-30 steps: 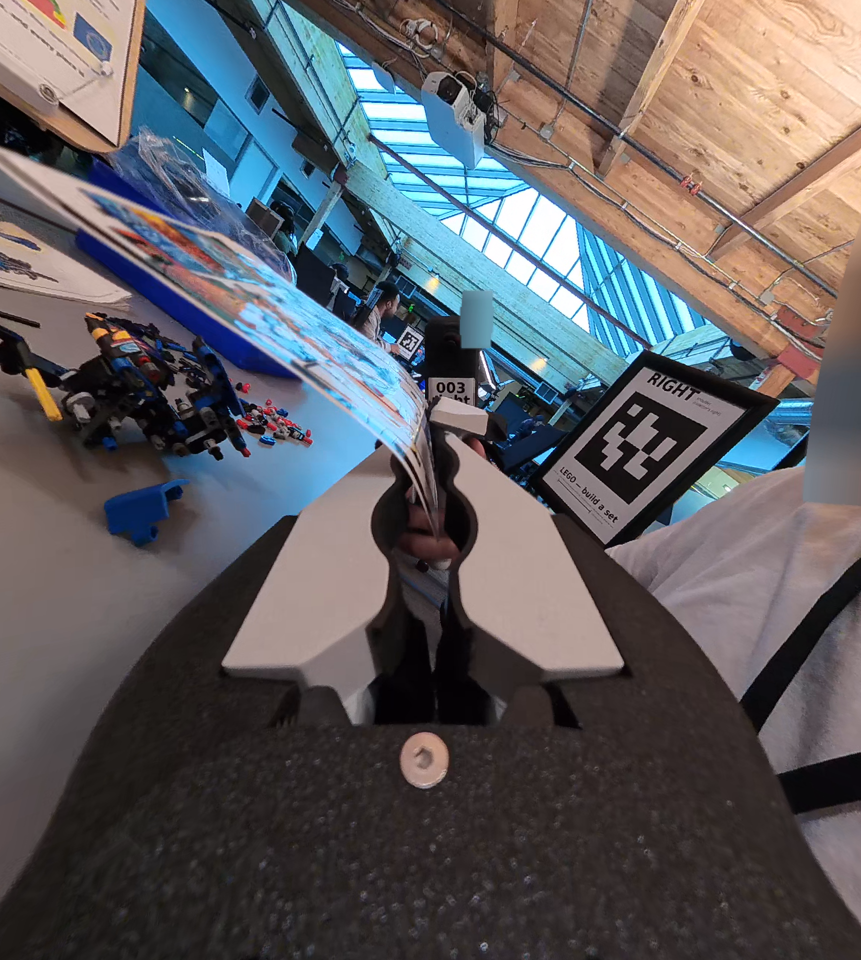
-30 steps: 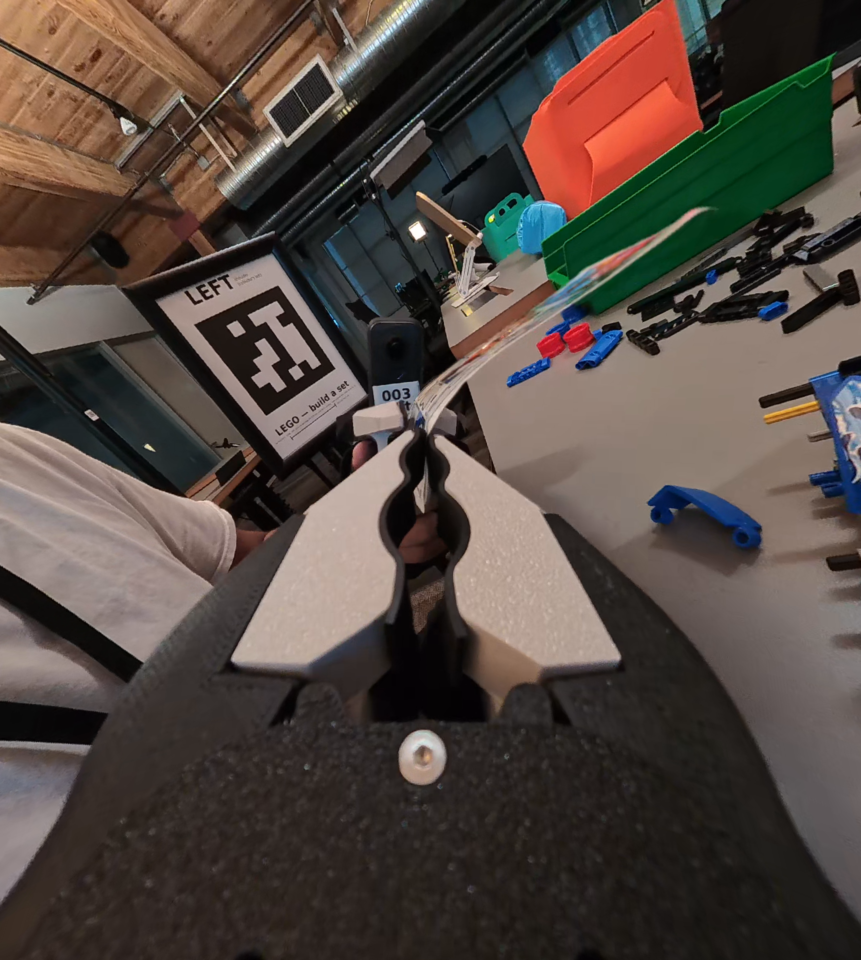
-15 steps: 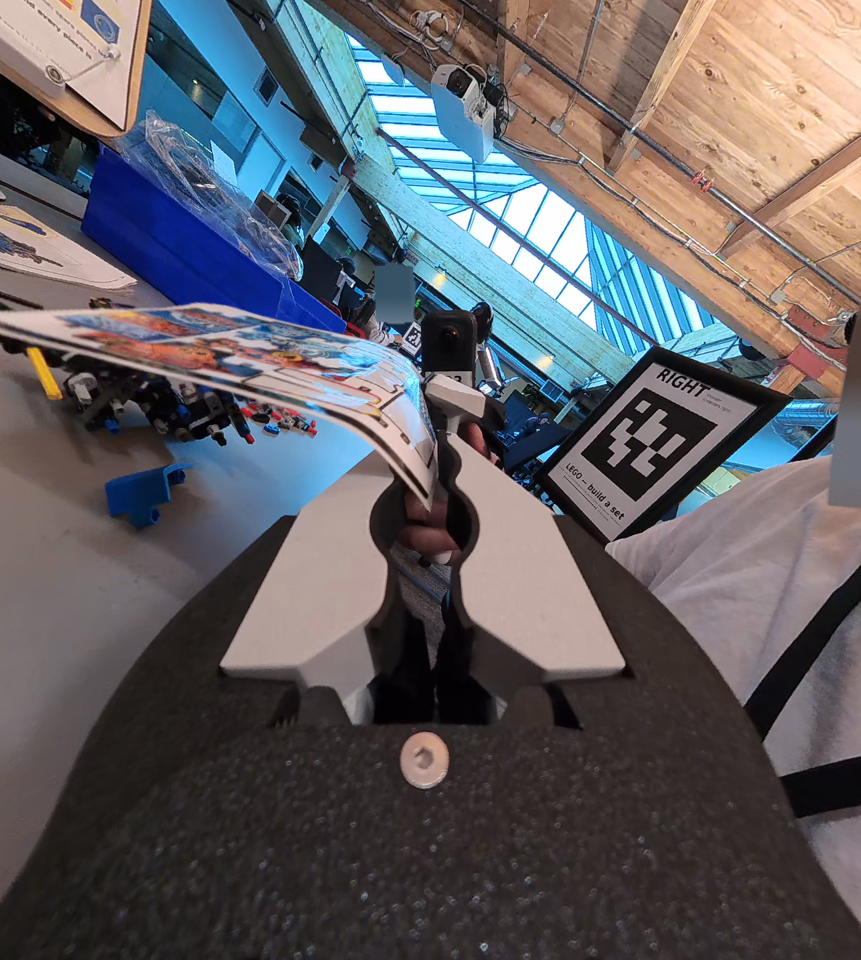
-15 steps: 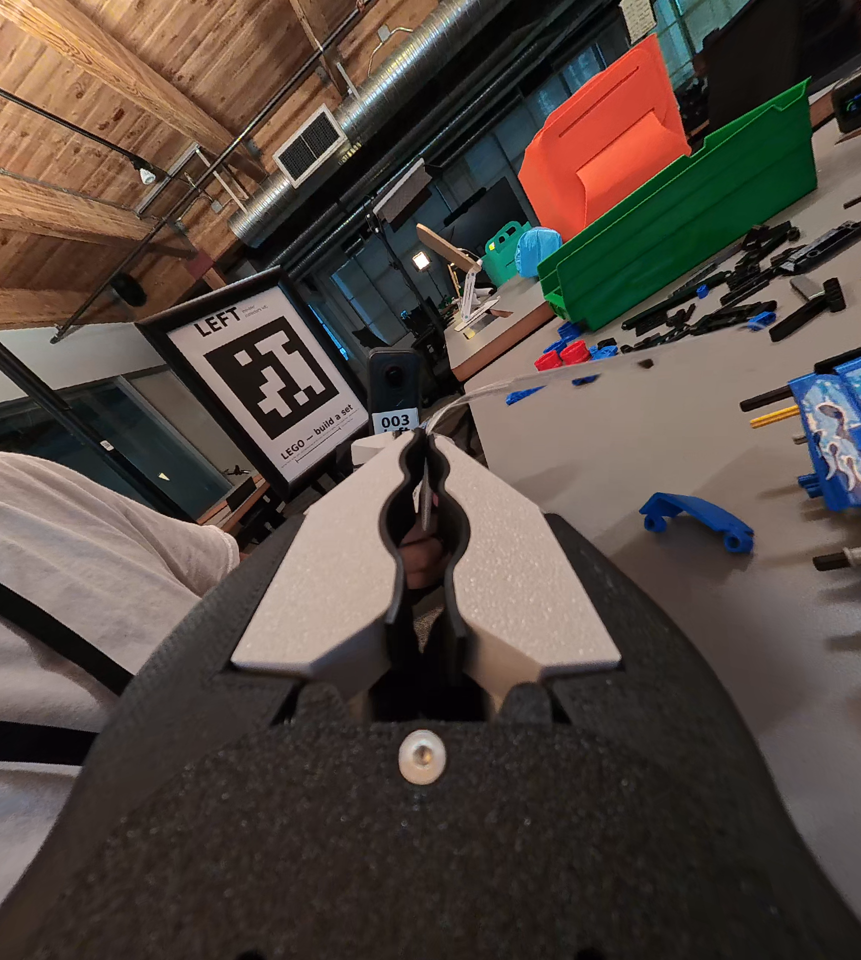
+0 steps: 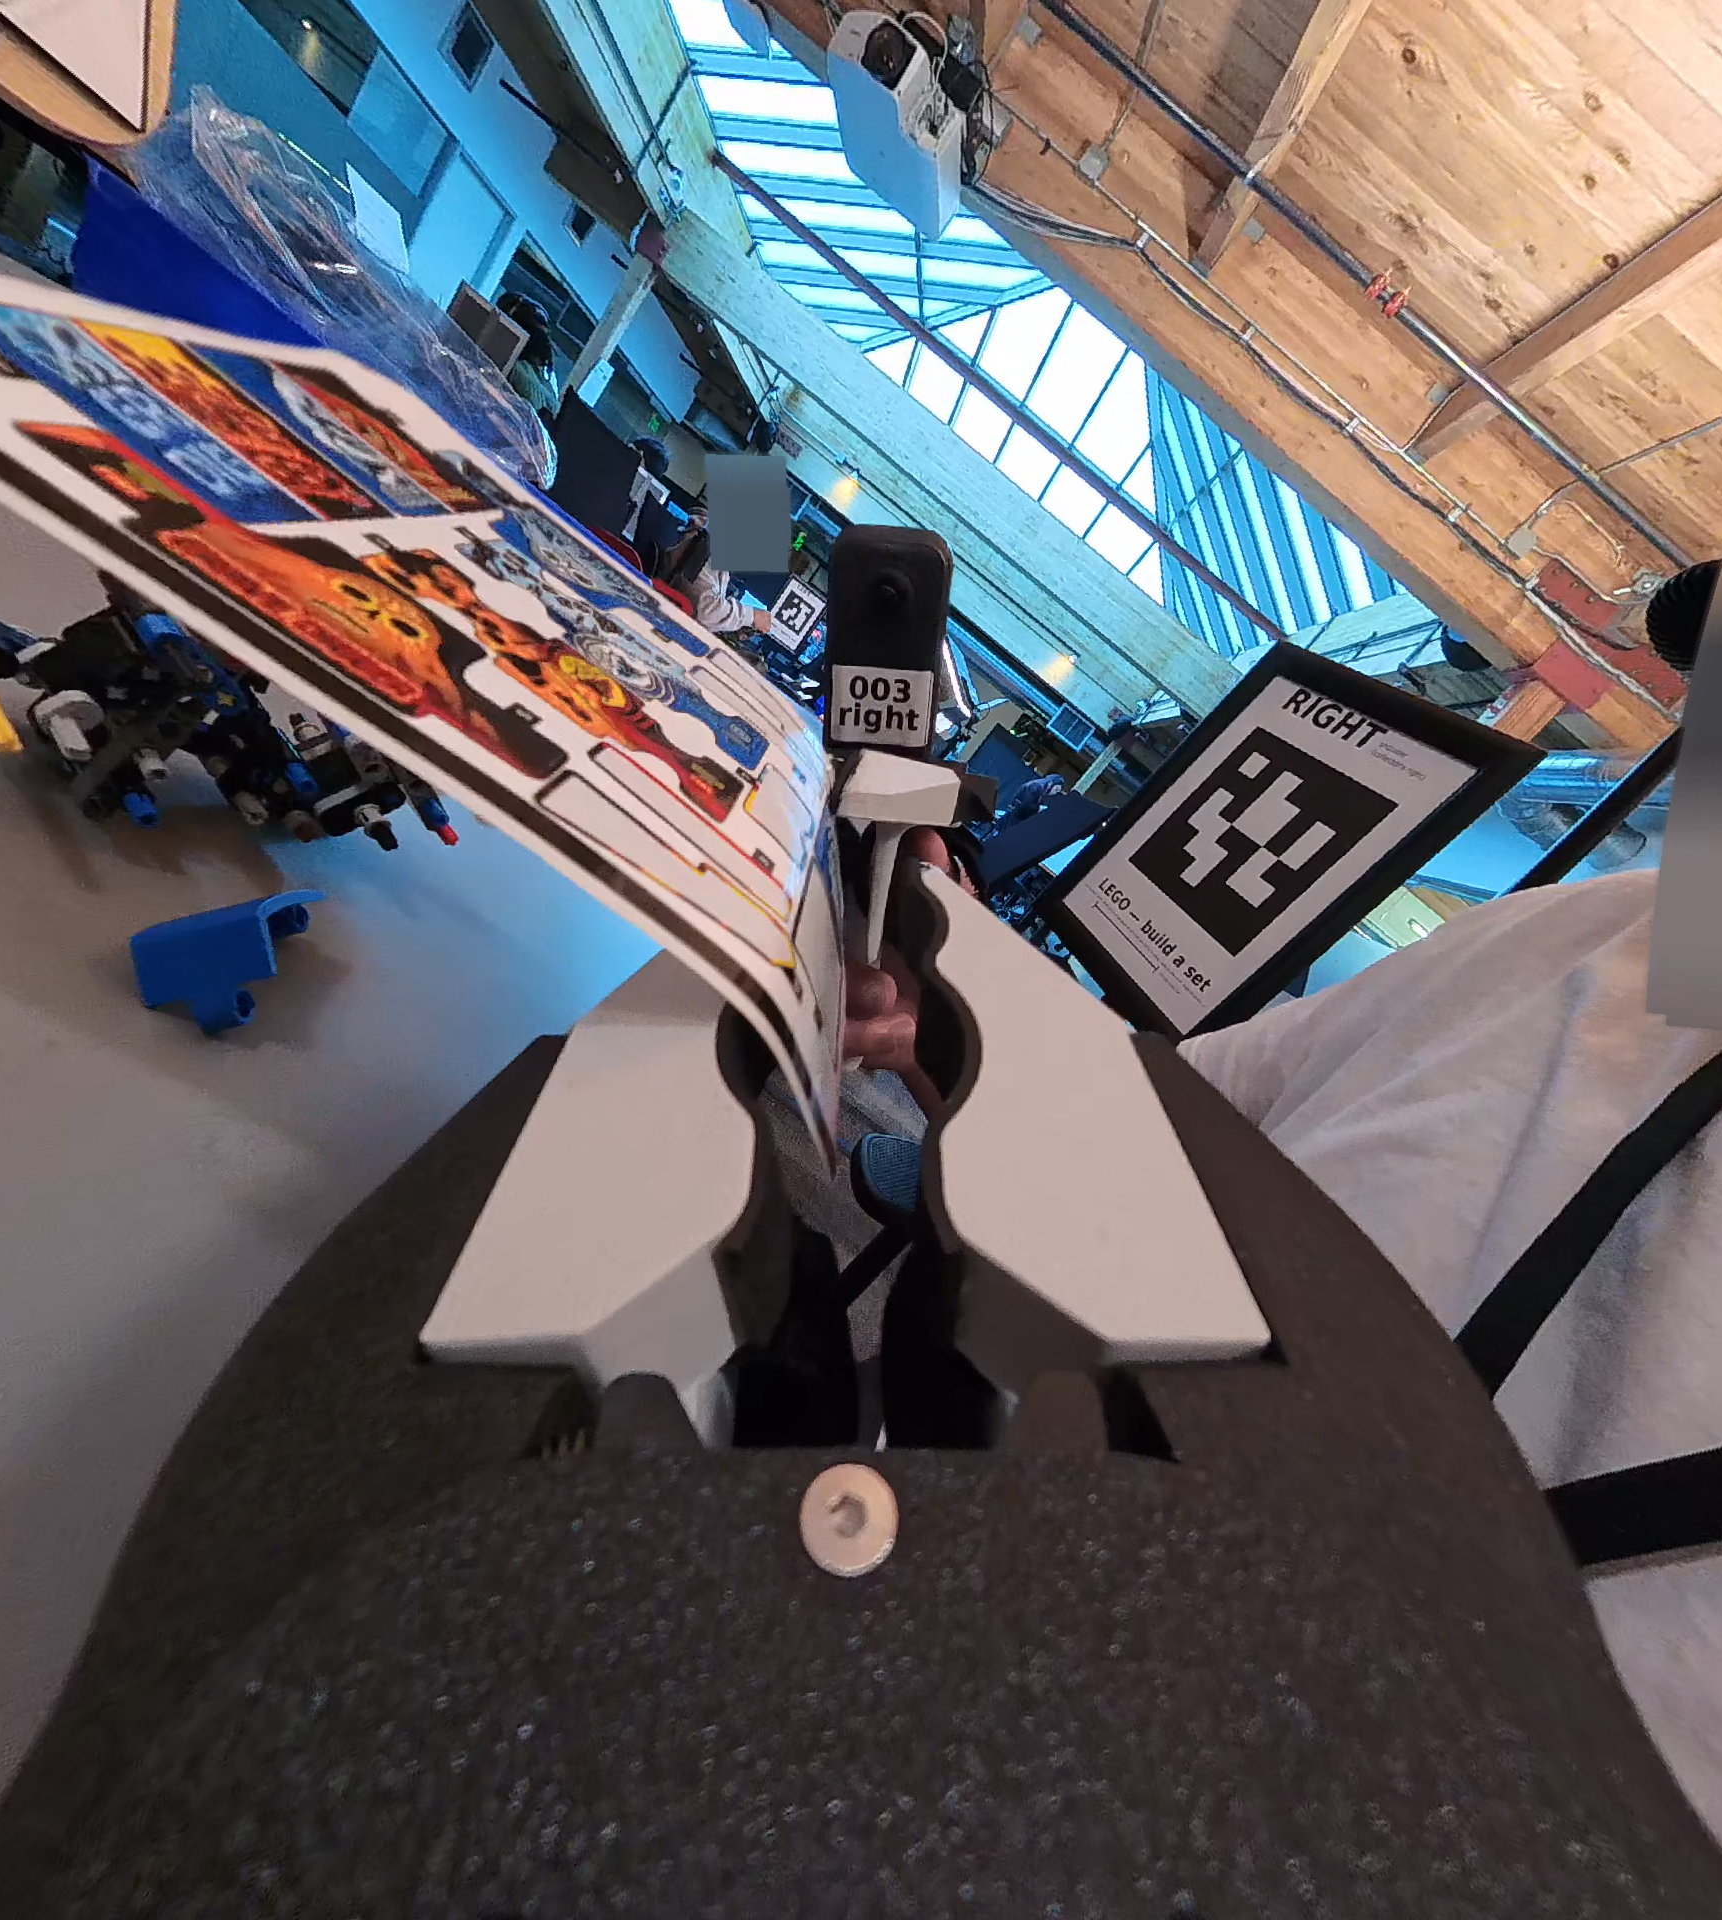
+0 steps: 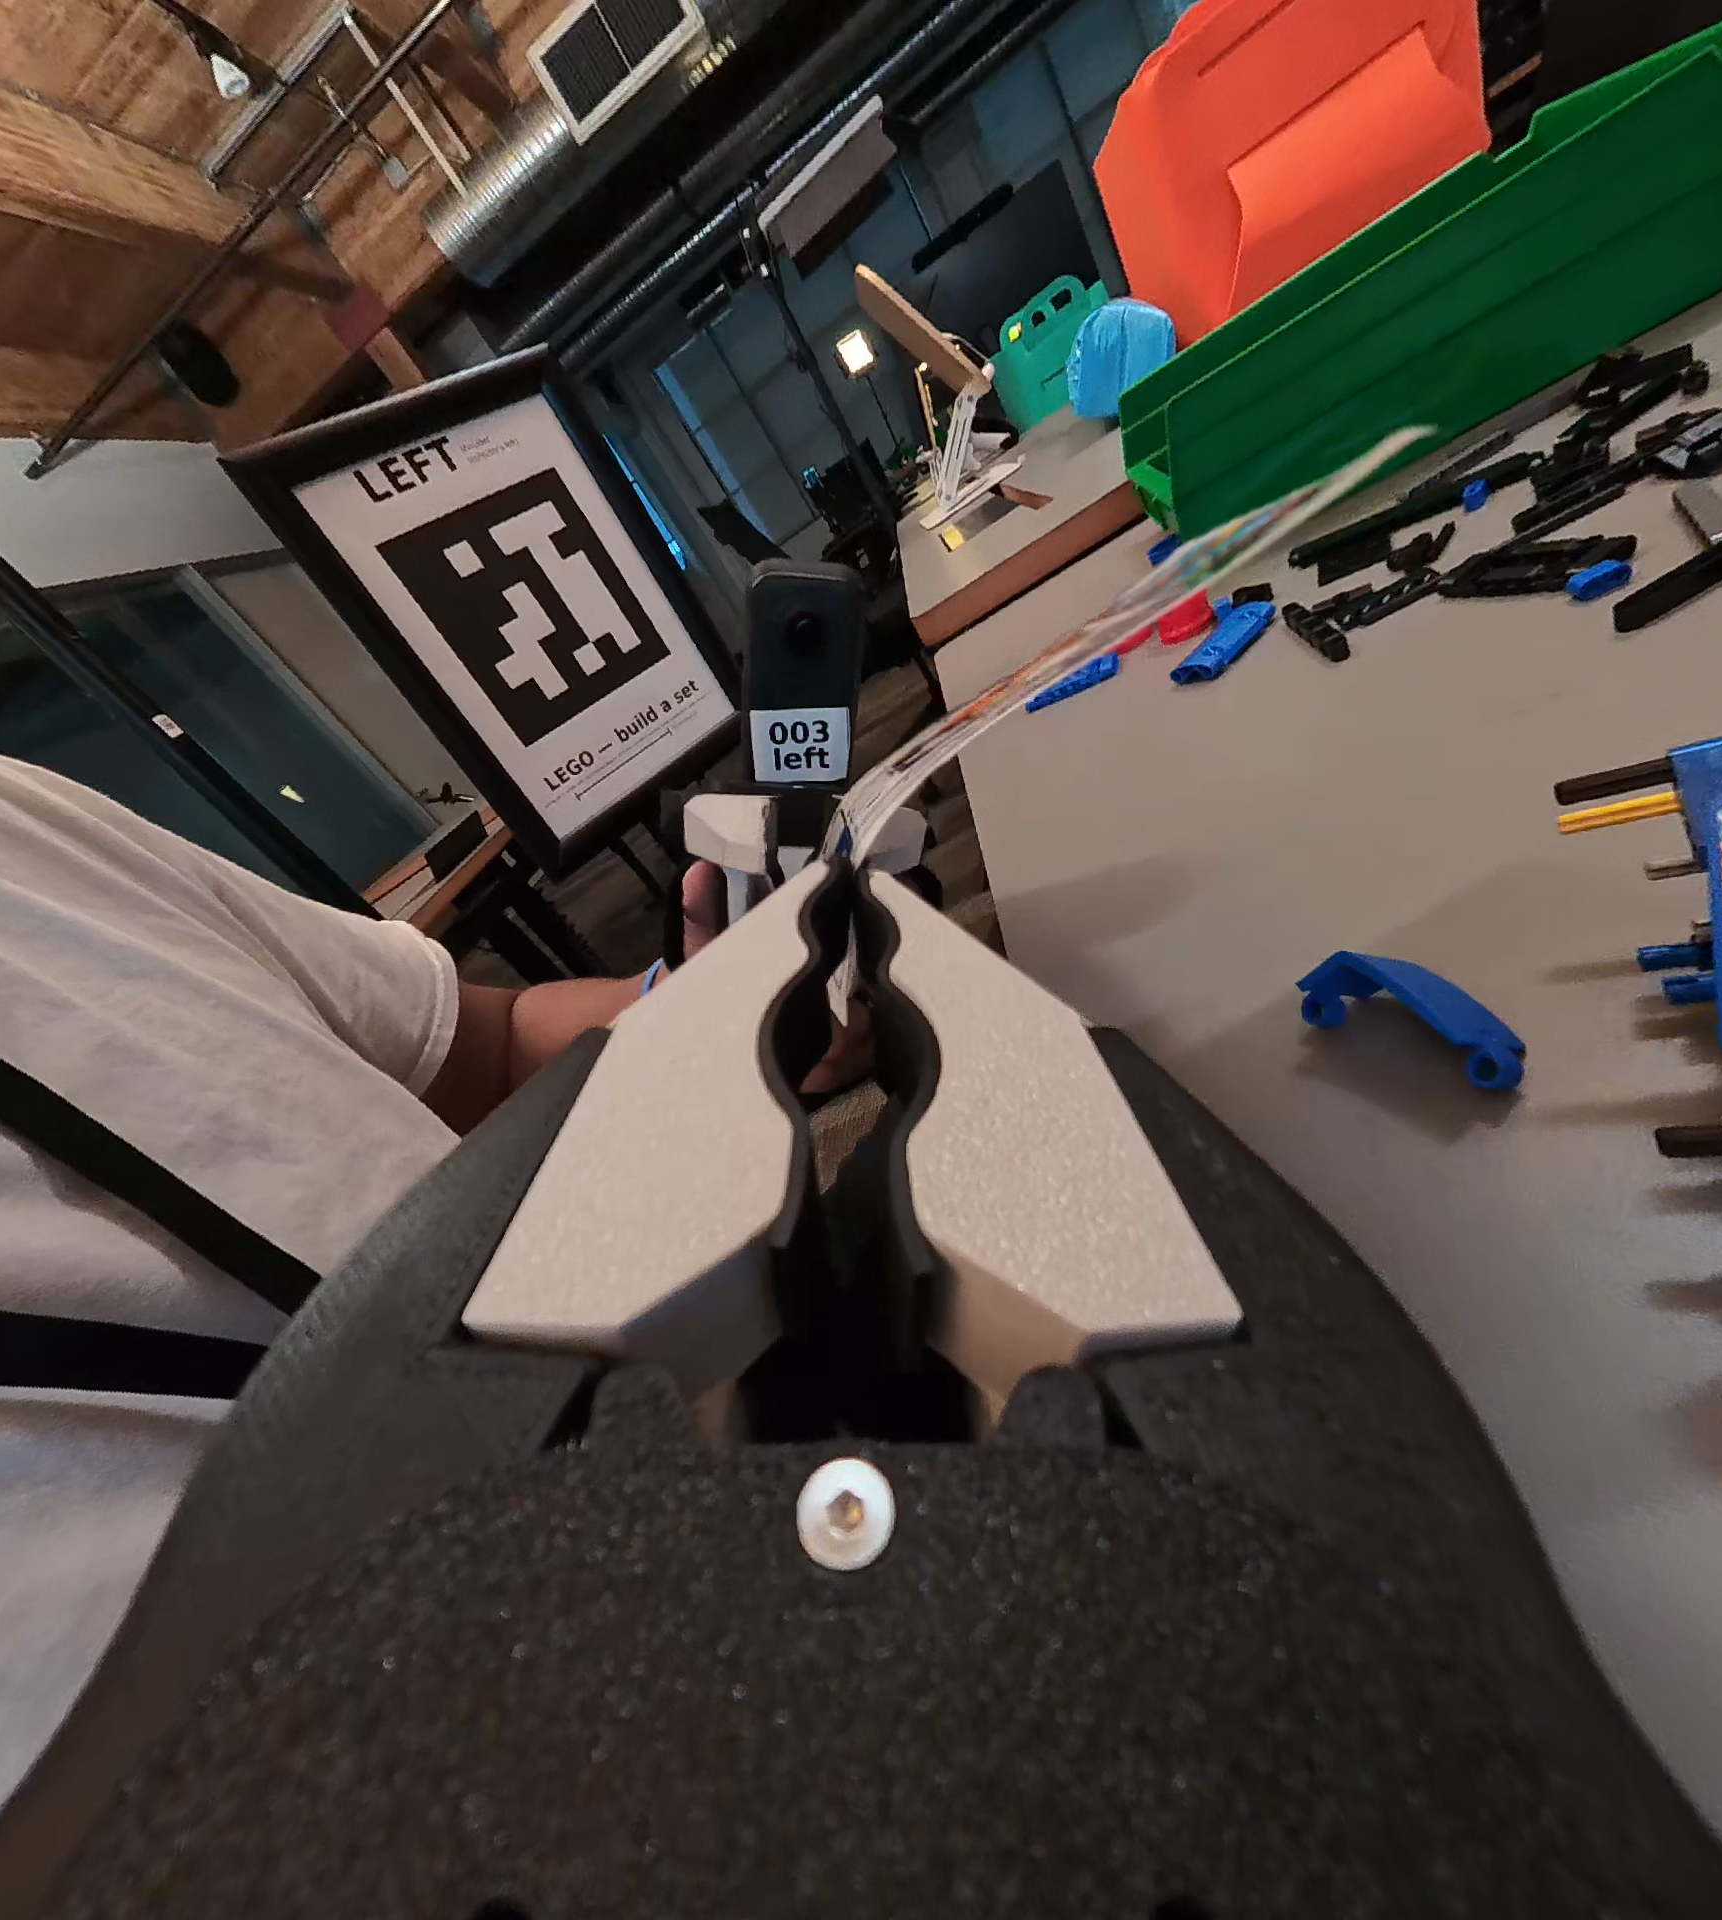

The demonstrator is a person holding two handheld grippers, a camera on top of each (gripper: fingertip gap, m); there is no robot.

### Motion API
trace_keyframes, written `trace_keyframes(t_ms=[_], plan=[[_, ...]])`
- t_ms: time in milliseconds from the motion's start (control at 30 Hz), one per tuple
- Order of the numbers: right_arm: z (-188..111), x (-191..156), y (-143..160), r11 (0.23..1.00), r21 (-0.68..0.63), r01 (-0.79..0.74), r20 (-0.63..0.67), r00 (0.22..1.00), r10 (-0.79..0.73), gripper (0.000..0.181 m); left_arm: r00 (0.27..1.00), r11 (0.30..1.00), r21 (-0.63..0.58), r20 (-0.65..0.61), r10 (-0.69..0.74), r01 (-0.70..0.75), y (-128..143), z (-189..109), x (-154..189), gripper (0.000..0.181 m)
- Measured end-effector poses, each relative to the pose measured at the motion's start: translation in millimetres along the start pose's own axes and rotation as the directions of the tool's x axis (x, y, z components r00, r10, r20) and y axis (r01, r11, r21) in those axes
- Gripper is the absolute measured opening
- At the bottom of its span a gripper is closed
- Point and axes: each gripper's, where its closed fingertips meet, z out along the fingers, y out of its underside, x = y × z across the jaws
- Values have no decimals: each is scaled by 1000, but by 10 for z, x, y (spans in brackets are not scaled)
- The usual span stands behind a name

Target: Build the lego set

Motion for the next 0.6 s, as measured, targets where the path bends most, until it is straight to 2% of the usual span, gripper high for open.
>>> trace_keyframes(t_ms=[167,267,333,400,467,567,600], plan=[[37,13,75,999,-43,2,-6,1000,-2,0,1000,1000,-21,19,9,-8,66,33,-23,0],[43,48,68,998,-47,45,-44,998,-47,1,999,1000,-21,47,17,-16,74,34,-63,0],[32,91,24,995,-32,89,-88,992,-92,13,999,1000,-14,46,11,-10,61,30,-63,0],[-7,133,-57,977,-24,211,-177,961,-211,24,997,1000,4,73,8,-8,31,18,-99,0],[-60,124,-122,919,-73,388,-291,873,-392,22,995,1000,14,102,4,-6,17,8,-146,0],[69,-149,-5,870,-173,462,-212,845,-491,21,991,998,-4,118,56,-56,47,21,-144,0],[91,-161,-7,852,-188,489,-229,821,-522,24,991,997,-15,107,79,-78,62,37,-112,0]])
